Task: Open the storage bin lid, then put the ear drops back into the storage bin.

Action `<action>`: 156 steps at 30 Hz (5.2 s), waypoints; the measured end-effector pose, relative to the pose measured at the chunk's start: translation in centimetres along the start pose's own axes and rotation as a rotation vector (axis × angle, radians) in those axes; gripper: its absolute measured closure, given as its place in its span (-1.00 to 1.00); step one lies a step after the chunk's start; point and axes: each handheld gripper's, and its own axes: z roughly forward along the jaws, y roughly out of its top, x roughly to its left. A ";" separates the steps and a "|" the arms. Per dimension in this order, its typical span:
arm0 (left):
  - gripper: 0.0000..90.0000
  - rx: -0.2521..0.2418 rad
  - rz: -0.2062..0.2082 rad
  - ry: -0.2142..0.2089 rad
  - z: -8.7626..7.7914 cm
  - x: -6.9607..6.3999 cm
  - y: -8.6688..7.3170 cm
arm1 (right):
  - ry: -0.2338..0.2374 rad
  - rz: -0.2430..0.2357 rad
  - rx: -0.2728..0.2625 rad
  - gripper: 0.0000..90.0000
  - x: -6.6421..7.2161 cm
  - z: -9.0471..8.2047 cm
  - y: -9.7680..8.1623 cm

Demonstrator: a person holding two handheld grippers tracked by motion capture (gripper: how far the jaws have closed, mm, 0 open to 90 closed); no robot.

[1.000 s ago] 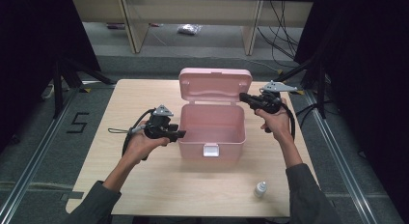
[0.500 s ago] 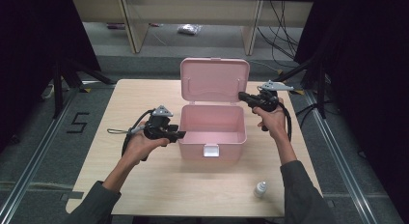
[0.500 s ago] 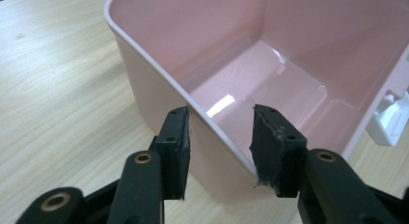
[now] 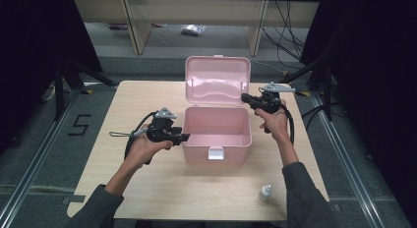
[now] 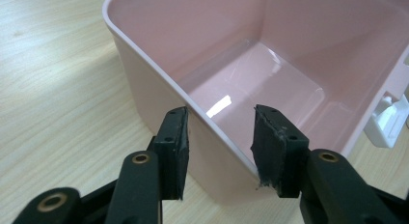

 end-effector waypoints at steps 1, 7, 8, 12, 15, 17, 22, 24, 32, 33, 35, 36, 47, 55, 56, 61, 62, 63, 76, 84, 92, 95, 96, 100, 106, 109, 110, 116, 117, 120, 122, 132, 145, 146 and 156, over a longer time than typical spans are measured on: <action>0.25 -0.001 -0.004 -0.002 0.0 0.0 0.0 | 0.001 0.039 0.007 0.92 0.2 0.1 -0.1; 0.25 -0.010 -0.027 -0.005 0.1 0.2 -0.1 | -0.008 0.022 0.010 0.87 0.1 -0.1 -0.2; 0.25 -0.011 -0.027 -0.013 0.0 0.1 -0.1 | -0.008 0.000 0.001 0.86 -0.1 -0.3 -0.1; 0.25 -0.018 -0.028 -0.005 0.0 0.2 -0.1 | -0.011 0.006 -0.014 0.82 0.2 -1.5 0.2; 0.26 -0.015 -0.028 -0.009 -0.1 0.0 -0.1 | -0.016 -0.005 -0.010 0.80 0.7 -2.7 0.2; 0.25 -0.016 -0.032 -0.018 0.0 0.2 -0.2 | -0.017 -0.014 -0.004 0.78 1.1 -3.5 0.1; 0.25 -0.018 -0.033 -0.018 0.0 0.2 -0.2 | -0.025 -0.047 0.003 0.72 1.9 -5.5 0.0; 0.25 -0.018 -0.033 -0.019 0.0 0.2 -0.2 | -0.020 -0.065 -0.006 0.70 2.2 -6.4 -0.2; 0.25 -0.016 -0.025 -0.022 -0.1 0.2 -0.2 | -0.026 -0.071 0.039 0.64 3.3 -9.1 -1.3; 0.25 -0.017 -0.025 -0.021 0.0 0.2 -0.2 | -0.033 -0.069 0.053 0.64 3.4 -9.3 -1.4; 0.25 -0.016 -0.025 -0.022 0.0 0.2 -0.2 | -0.036 -0.077 0.060 0.63 3.3 -9.5 -1.8; 0.25 -0.015 -0.026 -0.021 -0.1 0.2 -0.2 | -0.038 -0.081 0.058 0.62 3.3 -9.6 -2.0; 0.25 -0.015 -0.019 -0.009 -0.1 0.0 -0.2 | -0.068 -0.069 0.094 0.49 3.5 -12.5 -4.3; 0.25 -0.012 -0.020 -0.010 -0.1 0.0 -0.2 | -0.081 -0.027 0.117 0.36 4.3 -15.2 -6.3; 0.25 -0.012 -0.020 -0.010 -0.1 0.0 -0.2 | -0.081 -0.027 0.117 0.36 4.3 -15.2 -6.3; 0.25 -0.009 -0.019 -0.010 -0.1 0.0 -0.1 | -0.086 -0.012 0.117 0.28 5.0 -17.1 -7.2; 0.25 -0.009 -0.019 -0.010 -0.1 0.0 -0.1 | -0.081 -0.008 0.117 0.26 5.2 -17.4 -7.3; 0.25 -0.006 -0.021 -0.010 -0.1 0.0 -0.1 | -0.080 -0.016 0.110 0.25 5.3 -17.6 -7.3; 0.25 -0.005 -0.022 -0.003 -0.1 -0.1 -0.1 | -0.046 -0.035 0.182 0.19 8.8 -20.6 -8.1; 0.25 0.011 -0.044 -0.009 -0.2 -0.2 -0.1 | -0.017 -0.045 0.217 0.15 10.5 -21.7 -8.6; 0.25 0.012 -0.042 -0.003 -0.2 -0.3 -0.1 | -0.004 -0.086 0.275 0.07 11.4 -21.8 -9.0; 0.25 0.012 -0.041 -0.004 -0.2 -0.3 -0.1 | 0.009 -0.103 0.292 0.04 11.8 -21.7 -9.0; 0.25 0.013 -0.041 -0.004 -0.2 -0.3 -0.1 | 0.020 -0.093 0.299 0.03 12.0 -21.7 -9.1; 0.25 0.016 -0.053 0.001 -0.2 -0.3 -0.1 | 0.031 -0.107 0.321 -0.01 12.4 -21.5 -9.2; 0.24 0.018 -0.050 0.003 -0.2 -0.3 -0.1 | 0.055 -0.144 0.373 -0.06 13.0 -21.2 -9.5; 0.24 0.012 -0.050 0.005 -0.2 -0.3 -0.1 | 0.060 -0.147 0.404 -0.08 13.4 -21.0 -9.7; 0.24 0.013 -0.056 -0.002 -0.2 -0.3 -0.1 | 0.064 -0.177 0.406 -0.09 13.3 -20.9 -9.7; 0.24 0.011 -0.041 -0.007 -0.2 -0.2 -0.1 | 0.053 -0.207 0.451 -0.11 13.5 -20.4 -10.0; 0.24 0.016 -0.041 -0.007 -0.2 -0.2 -0.1 | 0.049 -0.208 0.459 -0.11 13.6 -20.3 -10.1; 0.24 0.015 -0.039 -0.007 -0.2 -0.2 -0.1 | 0.041 -0.226 0.473 -0.11 13.7 -20.0 -10.3; 0.24 0.015 -0.045 -0.011 -0.2 -0.2 -0.1 | 0.034 -0.215 0.488 -0.11 13.9 -20.0 -10.4; 0.23 0.014 -0.039 -0.008 -0.2 -0.2 -0.1 | 0.031 -0.281 0.552 -0.14 13.9 -19.3 -10.7; 0.23 0.017 -0.046 0.001 -0.2 -0.2 -0.1 | 0.021 -0.274 0.636 -0.15 14.4 -18.8 -10.5; 0.23 0.013 -0.037 -0.007 -0.2 -0.2 -0.1 | 0.017 -0.291 0.629 -0.15 14.4 -18.7 -10.5; 0.23 0.013 -0.037 -0.001 -0.2 -0.2 -0.1 | 0.021 -0.342 0.704 -0.15 14.4 -17.7 -10.3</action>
